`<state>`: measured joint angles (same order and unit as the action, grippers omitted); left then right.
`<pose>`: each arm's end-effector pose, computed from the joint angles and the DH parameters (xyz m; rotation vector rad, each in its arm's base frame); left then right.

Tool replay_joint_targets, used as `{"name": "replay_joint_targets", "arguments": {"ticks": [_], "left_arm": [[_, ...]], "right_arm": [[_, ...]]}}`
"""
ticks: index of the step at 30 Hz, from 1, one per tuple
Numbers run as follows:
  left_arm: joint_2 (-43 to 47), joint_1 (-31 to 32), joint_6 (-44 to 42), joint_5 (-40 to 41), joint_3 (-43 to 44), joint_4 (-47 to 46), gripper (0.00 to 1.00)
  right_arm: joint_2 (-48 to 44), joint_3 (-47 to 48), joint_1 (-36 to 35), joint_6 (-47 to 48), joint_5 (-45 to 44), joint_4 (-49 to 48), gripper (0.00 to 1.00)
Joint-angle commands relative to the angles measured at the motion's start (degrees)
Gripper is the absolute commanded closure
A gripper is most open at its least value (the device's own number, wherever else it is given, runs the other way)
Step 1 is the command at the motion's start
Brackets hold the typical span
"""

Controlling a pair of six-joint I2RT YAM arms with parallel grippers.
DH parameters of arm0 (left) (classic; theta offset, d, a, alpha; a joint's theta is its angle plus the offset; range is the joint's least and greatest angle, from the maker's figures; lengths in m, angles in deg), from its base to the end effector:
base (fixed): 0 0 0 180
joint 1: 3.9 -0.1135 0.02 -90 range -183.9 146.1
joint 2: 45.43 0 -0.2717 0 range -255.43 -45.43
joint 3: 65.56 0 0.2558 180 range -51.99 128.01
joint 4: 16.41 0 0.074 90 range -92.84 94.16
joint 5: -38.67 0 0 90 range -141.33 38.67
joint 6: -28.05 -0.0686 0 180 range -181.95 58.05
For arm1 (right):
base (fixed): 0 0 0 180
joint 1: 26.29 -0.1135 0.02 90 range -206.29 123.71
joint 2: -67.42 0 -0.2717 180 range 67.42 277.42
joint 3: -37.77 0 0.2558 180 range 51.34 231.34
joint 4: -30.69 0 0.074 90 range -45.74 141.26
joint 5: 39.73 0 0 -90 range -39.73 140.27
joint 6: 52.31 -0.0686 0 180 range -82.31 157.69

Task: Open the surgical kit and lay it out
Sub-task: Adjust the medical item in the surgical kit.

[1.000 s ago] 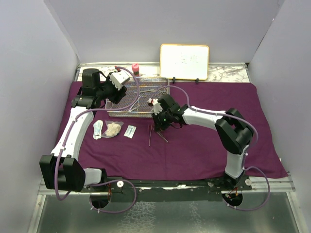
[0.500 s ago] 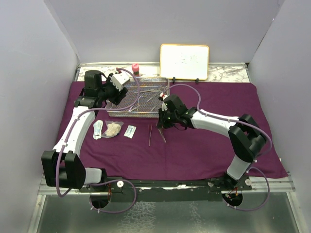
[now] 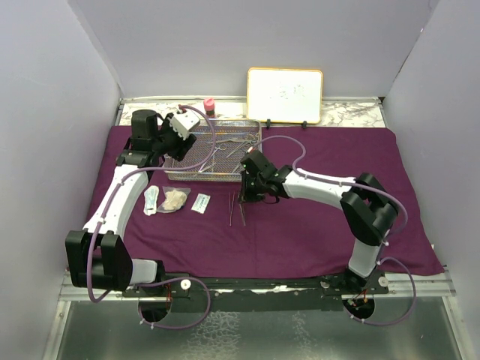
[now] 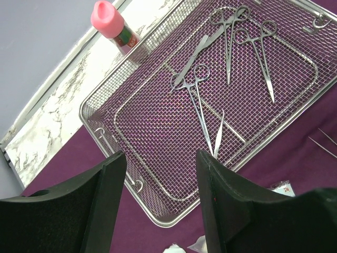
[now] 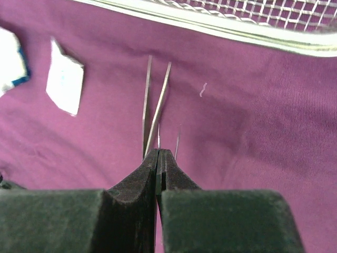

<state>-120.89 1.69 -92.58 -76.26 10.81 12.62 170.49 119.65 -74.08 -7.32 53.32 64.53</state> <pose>0.3233 -0.0607 0.3164 0.8732 1.8177 -0.1716 0.2671 0.2999 0.1689 -0.0875 2.6801 0.6609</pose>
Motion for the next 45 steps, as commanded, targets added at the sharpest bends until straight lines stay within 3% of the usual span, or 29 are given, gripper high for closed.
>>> {"name": "replay_joint_targets", "arguments": {"ticks": [1,25,45], "left_arm": [[1.65,-0.31,1.09,0.58,-0.71,-2.1,0.42],[2.68,-0.31,2.09,-1.23,-1.3,-1.75,0.41],[2.69,-0.31,2.33,-2.66,-1.37,-1.07,0.41]], "right_arm": [[2.98,0.77,-1.43,-5.07,-4.89,2.29,0.99],[10.98,9.1,-3.52,-5.34,-9.8,7.47,0.99],[9.42,5.77,-4.28,-7.48,-12.12,6.06,0.94]]}}
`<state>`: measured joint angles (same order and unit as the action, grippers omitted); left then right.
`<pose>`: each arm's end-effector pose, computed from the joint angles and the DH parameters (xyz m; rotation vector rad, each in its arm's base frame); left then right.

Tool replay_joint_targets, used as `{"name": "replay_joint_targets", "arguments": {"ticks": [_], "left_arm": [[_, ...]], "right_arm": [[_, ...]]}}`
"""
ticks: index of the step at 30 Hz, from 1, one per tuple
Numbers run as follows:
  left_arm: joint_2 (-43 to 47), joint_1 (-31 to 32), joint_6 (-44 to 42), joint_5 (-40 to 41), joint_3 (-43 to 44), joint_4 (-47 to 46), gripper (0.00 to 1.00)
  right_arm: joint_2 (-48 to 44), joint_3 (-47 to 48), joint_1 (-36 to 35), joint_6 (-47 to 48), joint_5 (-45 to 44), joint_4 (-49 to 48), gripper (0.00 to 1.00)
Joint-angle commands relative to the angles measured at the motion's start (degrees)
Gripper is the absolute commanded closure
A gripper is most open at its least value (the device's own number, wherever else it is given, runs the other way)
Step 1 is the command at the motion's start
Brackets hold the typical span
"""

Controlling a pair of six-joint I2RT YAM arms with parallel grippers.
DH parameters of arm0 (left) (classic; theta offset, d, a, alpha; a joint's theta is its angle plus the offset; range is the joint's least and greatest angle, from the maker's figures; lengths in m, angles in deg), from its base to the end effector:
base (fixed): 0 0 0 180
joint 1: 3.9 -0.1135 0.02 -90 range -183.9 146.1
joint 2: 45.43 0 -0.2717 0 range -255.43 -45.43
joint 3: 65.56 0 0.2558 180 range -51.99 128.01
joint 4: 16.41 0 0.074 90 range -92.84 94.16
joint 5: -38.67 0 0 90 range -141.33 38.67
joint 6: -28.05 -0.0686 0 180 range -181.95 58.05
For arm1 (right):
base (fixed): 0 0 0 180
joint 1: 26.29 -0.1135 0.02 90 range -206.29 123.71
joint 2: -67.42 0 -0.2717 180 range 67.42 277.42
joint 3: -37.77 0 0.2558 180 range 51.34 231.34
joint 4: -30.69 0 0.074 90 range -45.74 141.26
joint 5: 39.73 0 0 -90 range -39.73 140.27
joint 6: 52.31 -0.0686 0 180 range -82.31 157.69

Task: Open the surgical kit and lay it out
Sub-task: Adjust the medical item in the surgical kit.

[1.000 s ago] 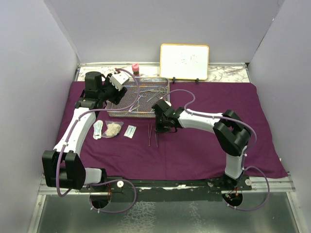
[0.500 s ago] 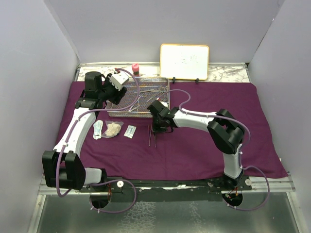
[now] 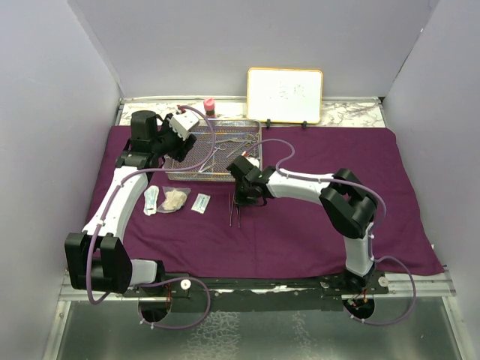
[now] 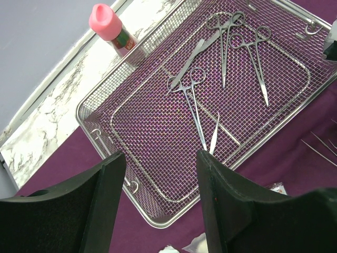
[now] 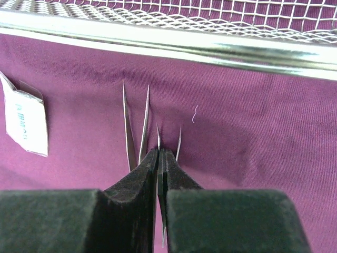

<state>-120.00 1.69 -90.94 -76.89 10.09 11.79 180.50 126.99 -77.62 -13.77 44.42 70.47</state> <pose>0.3200 -0.0611 0.3183 0.8510 1.8098 -0.1944 0.2701 0.3264 0.1325 0.0360 2.7464 0.4150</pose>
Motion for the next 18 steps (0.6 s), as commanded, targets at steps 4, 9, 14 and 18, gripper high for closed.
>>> {"name": "replay_joint_targets", "arguments": {"ticks": [4,9,14,18], "left_arm": [[1.96,-0.32,0.68,-2.19,-0.86,-0.19,0.41],[2.14,-0.31,0.66,-2.46,-0.94,-0.02,0.41],[2.14,-0.31,0.67,-3.01,-1.02,0.06,0.41],[2.14,-0.31,0.69,-3.09,-1.22,0.03,0.41]], "right_arm": [[-1.29,-2.16,-1.04,-1.02,-3.74,-0.43,0.9],[-2.21,-2.88,-1.18,-1.1,-4.21,-1.05,0.87],[-2.49,-2.82,-1.31,-0.71,-4.42,-1.38,0.86],[-2.67,-2.55,-1.53,-0.25,-4.91,-1.47,0.86]]}}
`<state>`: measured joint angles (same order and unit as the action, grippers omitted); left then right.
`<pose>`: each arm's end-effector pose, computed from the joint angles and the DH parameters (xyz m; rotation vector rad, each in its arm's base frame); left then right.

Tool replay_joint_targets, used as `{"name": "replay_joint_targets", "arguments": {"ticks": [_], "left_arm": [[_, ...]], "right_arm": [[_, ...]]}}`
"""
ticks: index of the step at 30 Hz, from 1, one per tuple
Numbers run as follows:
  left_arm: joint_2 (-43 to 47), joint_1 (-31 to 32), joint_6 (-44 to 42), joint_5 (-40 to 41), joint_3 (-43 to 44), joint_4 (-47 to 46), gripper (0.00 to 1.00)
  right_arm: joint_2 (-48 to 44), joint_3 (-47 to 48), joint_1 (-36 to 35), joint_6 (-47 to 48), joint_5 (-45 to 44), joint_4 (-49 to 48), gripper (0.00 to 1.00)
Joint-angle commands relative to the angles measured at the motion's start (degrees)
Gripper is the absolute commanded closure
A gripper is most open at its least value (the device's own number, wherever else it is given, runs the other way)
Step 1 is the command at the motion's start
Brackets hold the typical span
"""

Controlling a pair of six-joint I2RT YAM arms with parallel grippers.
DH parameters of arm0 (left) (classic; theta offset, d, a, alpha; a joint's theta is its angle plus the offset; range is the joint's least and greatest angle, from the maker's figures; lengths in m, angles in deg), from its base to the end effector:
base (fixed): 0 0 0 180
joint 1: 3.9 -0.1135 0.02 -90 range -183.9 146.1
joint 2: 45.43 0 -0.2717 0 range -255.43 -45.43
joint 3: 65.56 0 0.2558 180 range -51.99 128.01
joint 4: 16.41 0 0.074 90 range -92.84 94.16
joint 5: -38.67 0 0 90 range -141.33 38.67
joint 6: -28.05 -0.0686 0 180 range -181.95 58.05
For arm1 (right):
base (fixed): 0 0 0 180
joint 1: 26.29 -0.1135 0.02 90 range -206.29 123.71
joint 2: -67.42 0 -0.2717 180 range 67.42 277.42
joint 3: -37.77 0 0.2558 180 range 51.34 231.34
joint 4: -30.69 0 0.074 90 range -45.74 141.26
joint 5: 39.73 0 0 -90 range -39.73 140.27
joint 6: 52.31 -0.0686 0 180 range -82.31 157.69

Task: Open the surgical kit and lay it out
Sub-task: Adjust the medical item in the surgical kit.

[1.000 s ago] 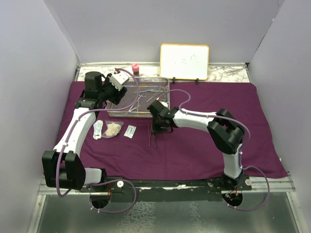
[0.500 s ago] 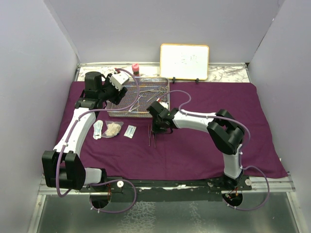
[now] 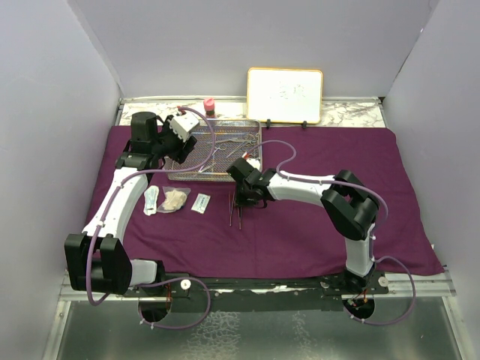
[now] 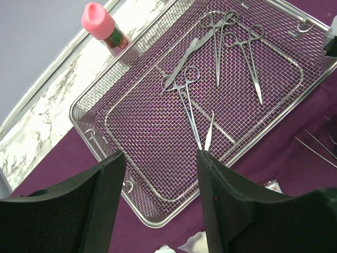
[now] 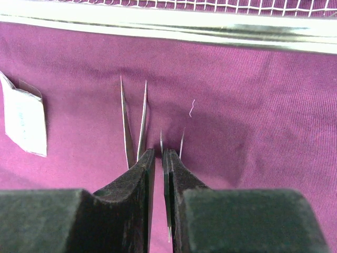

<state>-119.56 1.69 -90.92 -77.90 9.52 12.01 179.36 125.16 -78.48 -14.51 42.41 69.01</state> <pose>0.3170 -0.0619 0.3166 0.8601 1.8083 -0.2145 0.2642 0.3252 0.1329 0.0453 2.7167 0.4035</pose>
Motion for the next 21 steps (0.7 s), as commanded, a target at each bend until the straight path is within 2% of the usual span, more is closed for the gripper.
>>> {"name": "replay_joint_targets", "arguments": {"ticks": [1,21], "left_arm": [[1.71,-0.31,0.67,-2.13,-0.62,-0.21,0.4],[1.71,-0.31,0.7,-2.72,-0.71,-0.05,0.4]], "right_arm": [[-1.59,-0.7,-0.71,0.46,-3.18,0.09,0.86],[-1.3,1.93,-0.9,2.45,-5.69,0.6,0.83]]}}
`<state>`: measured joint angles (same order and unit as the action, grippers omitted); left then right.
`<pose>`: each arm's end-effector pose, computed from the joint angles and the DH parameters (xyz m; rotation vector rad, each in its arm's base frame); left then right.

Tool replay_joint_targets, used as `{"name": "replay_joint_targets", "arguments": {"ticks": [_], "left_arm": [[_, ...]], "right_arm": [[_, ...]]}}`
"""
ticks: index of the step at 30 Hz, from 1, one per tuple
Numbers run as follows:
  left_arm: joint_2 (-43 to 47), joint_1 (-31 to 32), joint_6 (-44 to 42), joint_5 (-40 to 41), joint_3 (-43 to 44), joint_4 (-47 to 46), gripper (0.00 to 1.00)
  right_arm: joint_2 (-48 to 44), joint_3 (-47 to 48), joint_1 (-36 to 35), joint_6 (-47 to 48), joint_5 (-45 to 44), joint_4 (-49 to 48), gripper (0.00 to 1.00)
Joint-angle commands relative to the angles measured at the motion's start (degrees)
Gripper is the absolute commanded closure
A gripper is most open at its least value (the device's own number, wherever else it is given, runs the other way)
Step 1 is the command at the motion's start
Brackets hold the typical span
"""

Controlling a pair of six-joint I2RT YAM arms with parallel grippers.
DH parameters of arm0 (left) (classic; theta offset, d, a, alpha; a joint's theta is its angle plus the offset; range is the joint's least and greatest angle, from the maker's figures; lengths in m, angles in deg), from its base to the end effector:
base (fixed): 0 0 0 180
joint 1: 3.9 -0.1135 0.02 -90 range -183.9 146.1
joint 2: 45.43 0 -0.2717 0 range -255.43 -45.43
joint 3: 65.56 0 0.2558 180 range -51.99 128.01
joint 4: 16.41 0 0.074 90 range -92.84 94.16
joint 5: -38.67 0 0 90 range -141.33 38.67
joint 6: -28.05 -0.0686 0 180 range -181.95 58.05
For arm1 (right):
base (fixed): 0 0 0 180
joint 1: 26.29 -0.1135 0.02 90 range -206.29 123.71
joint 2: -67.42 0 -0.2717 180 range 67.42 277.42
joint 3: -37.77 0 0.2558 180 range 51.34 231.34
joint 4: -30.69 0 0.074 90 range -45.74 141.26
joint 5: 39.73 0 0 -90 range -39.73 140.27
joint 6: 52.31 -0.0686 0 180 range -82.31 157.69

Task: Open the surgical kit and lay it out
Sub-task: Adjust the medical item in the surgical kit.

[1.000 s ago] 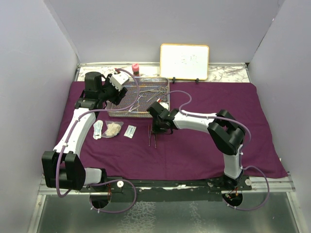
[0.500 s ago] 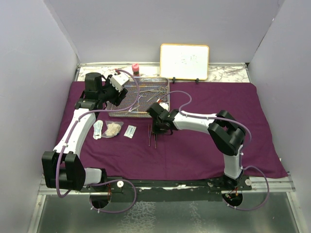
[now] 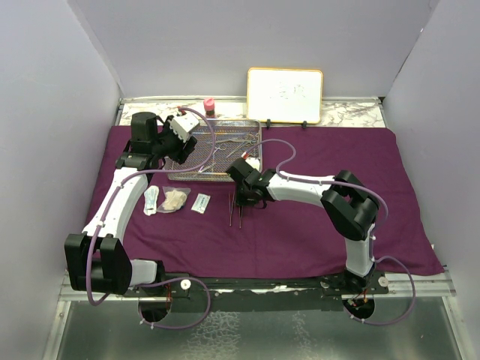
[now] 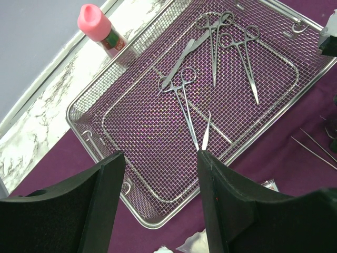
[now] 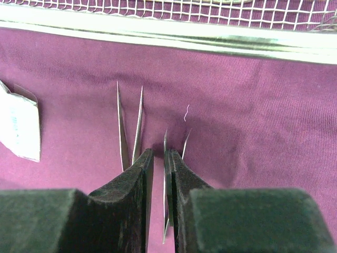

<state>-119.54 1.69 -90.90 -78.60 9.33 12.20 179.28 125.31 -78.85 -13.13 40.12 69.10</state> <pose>0.3162 -0.0625 0.3153 0.8665 1.8093 -0.2293 0.2644 0.3254 0.1345 0.0171 2.6877 0.3635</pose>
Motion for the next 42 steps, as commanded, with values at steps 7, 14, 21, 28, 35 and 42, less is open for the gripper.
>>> {"name": "replay_joint_targets", "arguments": {"ticks": [7,14,21,28,35,42], "left_arm": [[1.68,-0.31,0.64,-2.22,-0.5,-0.16,0.4],[1.53,-0.31,0.63,-2.35,-0.37,0.03,0.4],[1.6,-0.32,0.62,-2.49,-0.28,0.11,0.4],[1.6,-0.31,0.56,-2.48,-0.35,0.1,0.38],[1.9,-0.31,0.51,-2.5,-0.64,0.08,0.35],[2.86,-0.31,1.29,1.62,-0.4,1.79,0.26]], "right_arm": [[-1.22,2.26,-0.62,1.42,-3.89,0.86,0.83],[-1.35,2.5,-1.01,1.84,-3.58,0.7,0.8],[-1.72,3.11,-1.14,2.85,-3.68,0.47,0.8],[-3.27,3.79,-1.41,4.45,-6.02,0.3,0.8],[-5.38,2.95,-1.44,5.87,-6.84,-0.98,0.8],[-9.94,0.56,-1.5,14.8,-3.97,-7.83,0.81]]}}
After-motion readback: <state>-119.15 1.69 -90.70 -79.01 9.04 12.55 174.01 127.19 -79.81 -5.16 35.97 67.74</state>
